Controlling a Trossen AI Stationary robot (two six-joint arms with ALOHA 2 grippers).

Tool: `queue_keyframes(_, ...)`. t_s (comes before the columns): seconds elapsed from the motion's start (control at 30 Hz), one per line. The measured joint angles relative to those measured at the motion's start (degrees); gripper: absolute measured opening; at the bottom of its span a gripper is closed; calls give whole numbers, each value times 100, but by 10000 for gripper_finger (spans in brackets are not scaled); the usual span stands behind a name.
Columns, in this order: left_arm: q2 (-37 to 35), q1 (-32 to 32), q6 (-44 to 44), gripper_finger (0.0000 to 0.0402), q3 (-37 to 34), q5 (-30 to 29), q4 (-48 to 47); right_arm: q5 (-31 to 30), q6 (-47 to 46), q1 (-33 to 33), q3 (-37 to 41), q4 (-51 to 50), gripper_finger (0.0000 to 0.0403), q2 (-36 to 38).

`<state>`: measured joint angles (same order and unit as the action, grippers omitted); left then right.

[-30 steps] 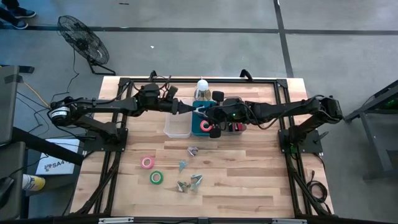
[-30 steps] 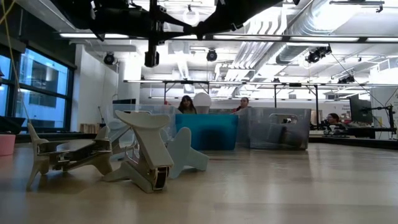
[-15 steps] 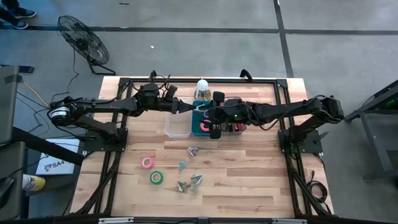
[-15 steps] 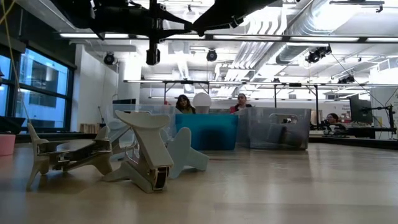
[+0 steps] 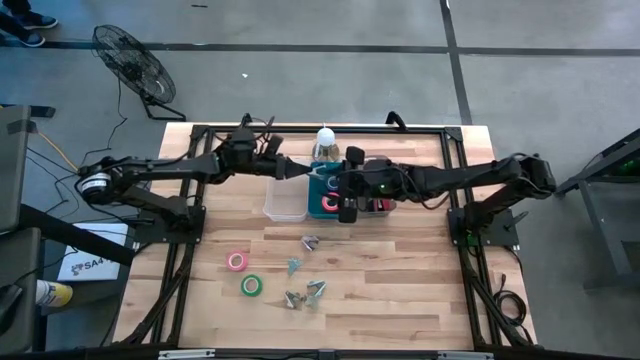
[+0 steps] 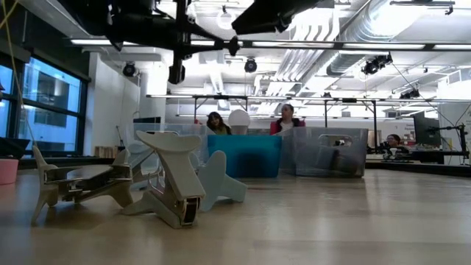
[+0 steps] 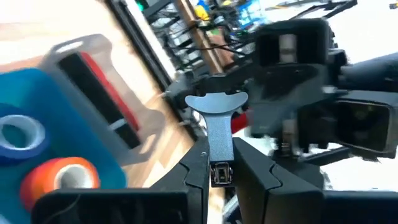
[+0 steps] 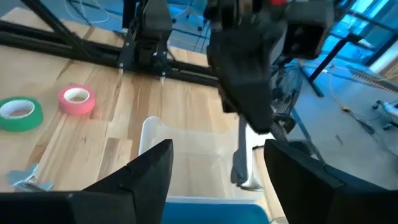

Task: Pick and place Stapler, Stapler remover, tape
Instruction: Put the black staple remover into the transparent bin

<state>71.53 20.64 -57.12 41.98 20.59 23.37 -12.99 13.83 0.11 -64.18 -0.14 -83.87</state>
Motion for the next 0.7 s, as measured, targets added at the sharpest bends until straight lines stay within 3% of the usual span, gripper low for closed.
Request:
queue_keyframes(0.43, -411, 589, 596, 43, 7, -19, -1940, -1186, 0, 238, 0, -390, 241, 1018)
queue_keyframes(0.7, -420, 647, 863, 43, 7, -674, -3100, -1624, -94, 238, 0, -818, 240, 1300)
